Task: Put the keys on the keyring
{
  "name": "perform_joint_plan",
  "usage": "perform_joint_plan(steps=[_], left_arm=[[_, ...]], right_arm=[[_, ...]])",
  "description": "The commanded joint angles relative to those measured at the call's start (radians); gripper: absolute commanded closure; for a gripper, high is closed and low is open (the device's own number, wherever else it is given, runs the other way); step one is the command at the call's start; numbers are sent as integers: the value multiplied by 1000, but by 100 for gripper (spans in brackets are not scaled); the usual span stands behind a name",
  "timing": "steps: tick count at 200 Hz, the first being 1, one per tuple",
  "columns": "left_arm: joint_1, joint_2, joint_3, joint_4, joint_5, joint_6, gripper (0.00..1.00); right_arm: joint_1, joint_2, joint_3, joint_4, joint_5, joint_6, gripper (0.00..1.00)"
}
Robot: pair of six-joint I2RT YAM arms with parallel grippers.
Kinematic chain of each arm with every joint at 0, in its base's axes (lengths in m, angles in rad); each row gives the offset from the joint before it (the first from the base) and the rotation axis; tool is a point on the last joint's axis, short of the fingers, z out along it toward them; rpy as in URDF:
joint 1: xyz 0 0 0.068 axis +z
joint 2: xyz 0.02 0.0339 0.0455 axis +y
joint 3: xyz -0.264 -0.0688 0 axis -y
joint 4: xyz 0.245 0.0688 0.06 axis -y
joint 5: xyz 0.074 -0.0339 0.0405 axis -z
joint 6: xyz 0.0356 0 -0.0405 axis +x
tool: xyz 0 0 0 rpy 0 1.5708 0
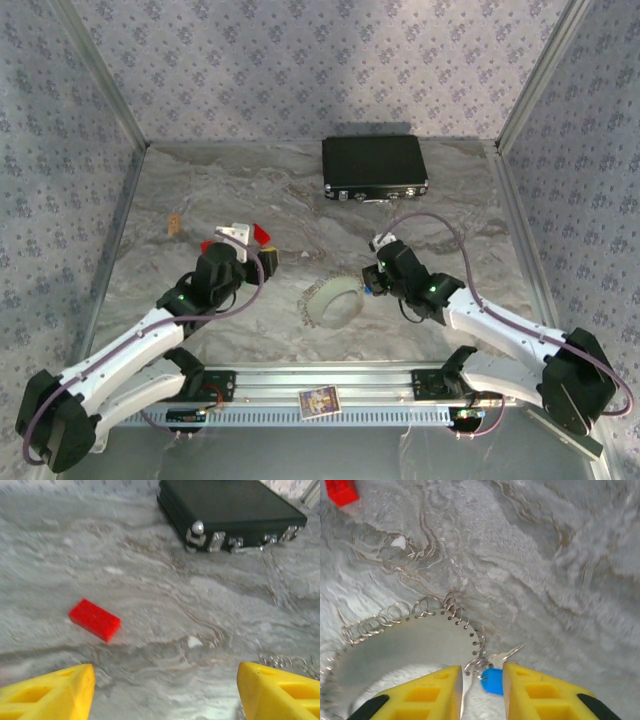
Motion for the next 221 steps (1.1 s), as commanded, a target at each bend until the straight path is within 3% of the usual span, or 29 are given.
perform_joint_plan(steps=[1, 43, 70, 106, 177, 221], left_arm=[[4, 58, 33, -64, 117, -130, 27], [-45, 167, 39, -72, 184, -248, 30], [-117, 187, 37, -123, 144, -284, 31], [-126, 111, -13, -199, 24, -359, 30], [-88, -44, -76, -216, -94, -416, 27], [-80, -76, -104, -183, -86, -409, 27]], right_arm=[[-3, 39, 27, -75, -57, 306, 71], [32, 199, 103, -135, -124, 296, 68], [118, 295, 178, -167, -165, 252, 67], [248, 402, 242, -178, -203, 262, 66], [373, 462, 245, -147, -97, 711, 66], [404, 479, 222, -77, -104, 844, 65]])
